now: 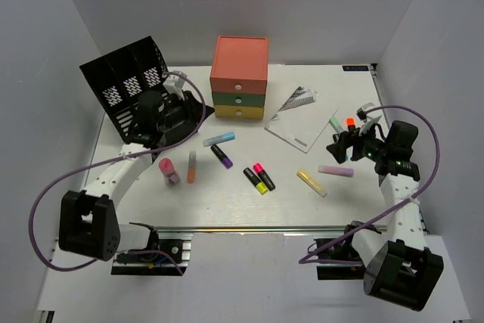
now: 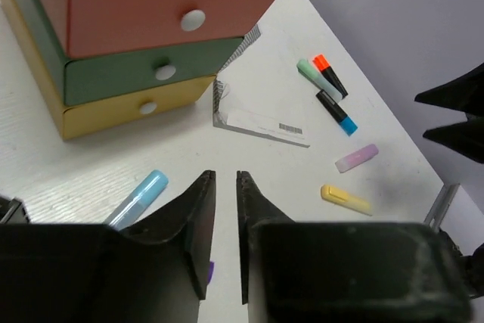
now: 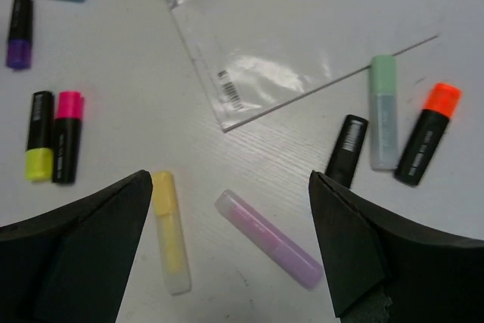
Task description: Organize the desk
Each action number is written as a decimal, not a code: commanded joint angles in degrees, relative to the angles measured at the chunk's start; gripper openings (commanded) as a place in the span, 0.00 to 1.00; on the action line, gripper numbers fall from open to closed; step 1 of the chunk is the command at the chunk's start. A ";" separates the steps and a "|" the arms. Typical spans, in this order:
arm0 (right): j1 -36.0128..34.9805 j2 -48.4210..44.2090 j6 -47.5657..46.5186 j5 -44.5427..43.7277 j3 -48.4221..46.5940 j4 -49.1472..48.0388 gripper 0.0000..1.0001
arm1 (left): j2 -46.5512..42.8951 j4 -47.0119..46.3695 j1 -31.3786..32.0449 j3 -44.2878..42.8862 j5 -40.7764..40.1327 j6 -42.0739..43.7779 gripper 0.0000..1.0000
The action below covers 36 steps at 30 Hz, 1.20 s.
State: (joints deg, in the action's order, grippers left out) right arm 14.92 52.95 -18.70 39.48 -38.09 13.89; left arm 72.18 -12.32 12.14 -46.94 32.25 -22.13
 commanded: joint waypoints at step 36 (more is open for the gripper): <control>-0.85 -3.64 12.72 7.98 -1.11 -3.43 0.48 | 31.09 18.29 18.80 -34.80 -44.46 -6.69 0.68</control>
State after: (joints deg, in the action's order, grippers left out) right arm 14.48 50.17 -6.55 47.86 -39.51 12.23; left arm 103.96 6.15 30.44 -78.46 -8.29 -28.95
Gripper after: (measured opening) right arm 0.482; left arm 0.683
